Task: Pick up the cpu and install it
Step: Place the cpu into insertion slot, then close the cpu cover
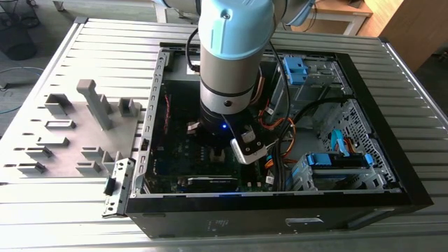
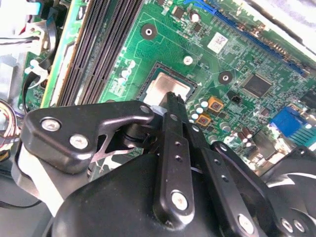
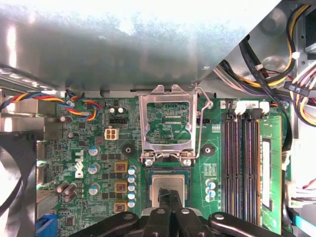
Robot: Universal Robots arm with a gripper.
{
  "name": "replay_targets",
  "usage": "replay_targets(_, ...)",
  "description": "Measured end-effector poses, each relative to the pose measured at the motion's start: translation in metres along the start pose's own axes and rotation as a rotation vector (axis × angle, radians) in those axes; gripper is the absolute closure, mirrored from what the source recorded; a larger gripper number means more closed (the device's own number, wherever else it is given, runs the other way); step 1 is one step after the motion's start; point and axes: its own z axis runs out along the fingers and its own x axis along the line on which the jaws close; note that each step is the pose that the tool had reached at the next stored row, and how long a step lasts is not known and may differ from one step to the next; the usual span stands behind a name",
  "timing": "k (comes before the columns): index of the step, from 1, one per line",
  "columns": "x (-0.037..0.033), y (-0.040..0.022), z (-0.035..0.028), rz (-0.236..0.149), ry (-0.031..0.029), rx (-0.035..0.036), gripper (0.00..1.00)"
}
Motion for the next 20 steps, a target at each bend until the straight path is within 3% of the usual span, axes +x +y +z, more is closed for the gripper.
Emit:
replay_targets(9,0.0,0.0,-0.0005,0.0,0.0001,0.0003,0.89)
replay_targets(16,0.0,0.0004,-0.0108,0.0,0.0001,0.0001,0.89)
replay_targets(20,0.0,0.0005,-0.0133,0.0,0.0001,-0.0001,0.89)
